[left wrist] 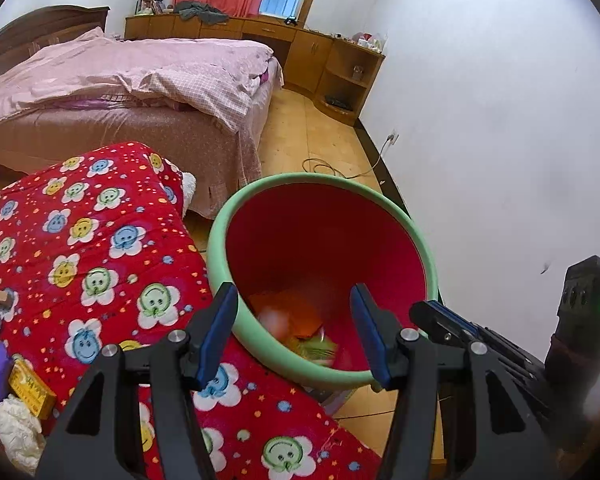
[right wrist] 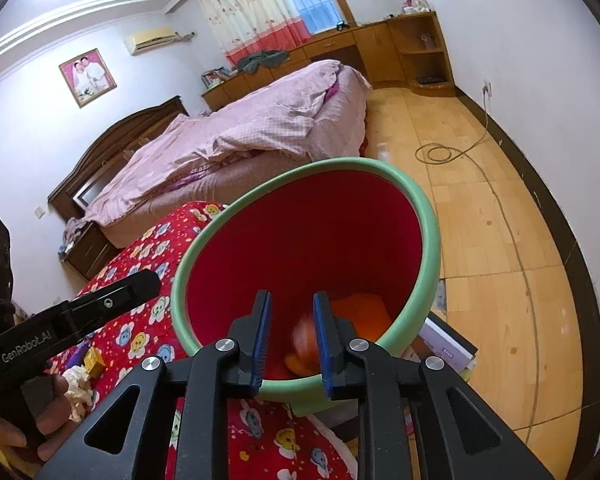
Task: Collect trash
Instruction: 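Open the left tool over the red bucket while the right tool releases the green wrapper into it, then grasp the purple plastic bag with the left tool while the right tool grasps the blue plastic piece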
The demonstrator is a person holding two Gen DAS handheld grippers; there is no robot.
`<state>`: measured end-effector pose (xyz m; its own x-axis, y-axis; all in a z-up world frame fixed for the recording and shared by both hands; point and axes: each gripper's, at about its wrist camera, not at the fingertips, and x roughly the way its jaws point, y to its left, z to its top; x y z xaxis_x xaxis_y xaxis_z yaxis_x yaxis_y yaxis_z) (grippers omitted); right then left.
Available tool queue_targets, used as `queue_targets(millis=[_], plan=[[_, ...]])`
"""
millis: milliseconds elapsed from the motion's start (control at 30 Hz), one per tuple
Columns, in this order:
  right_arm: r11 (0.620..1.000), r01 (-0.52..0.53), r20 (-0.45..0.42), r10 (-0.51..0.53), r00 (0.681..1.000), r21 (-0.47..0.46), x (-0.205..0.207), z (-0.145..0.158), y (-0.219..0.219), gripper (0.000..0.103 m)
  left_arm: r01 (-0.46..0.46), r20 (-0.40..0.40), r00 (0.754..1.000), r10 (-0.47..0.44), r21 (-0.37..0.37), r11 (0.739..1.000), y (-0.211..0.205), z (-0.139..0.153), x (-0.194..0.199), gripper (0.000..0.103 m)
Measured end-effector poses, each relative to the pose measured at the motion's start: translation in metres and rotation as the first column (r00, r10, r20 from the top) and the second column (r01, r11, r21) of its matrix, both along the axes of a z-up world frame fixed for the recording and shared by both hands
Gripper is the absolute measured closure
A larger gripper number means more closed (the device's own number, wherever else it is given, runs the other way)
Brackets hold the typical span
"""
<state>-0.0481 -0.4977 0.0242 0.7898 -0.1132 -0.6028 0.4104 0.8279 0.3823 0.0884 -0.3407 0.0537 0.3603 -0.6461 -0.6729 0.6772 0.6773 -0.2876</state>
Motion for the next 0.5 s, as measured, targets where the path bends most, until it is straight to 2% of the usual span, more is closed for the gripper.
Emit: queue_targets(millis=[267, 500], plan=[[1.0, -0.026, 0.01, 0.026, 1.0, 0.003, 0.0, 0.005, 0.016, 0.081, -0.052, 0.024, 0.998, 0.052, 0.004, 0.999, 0.035, 0.01, -0.003, 0.045], [0.998, -0.054, 0.014, 0.054, 0.998, 0.007, 0.001, 0.009, 0.032, 0.08, -0.14, 0.037, 0.99, 0.139, 0.014, 0.99, 0.079, 0.016, 0.003, 0.045]])
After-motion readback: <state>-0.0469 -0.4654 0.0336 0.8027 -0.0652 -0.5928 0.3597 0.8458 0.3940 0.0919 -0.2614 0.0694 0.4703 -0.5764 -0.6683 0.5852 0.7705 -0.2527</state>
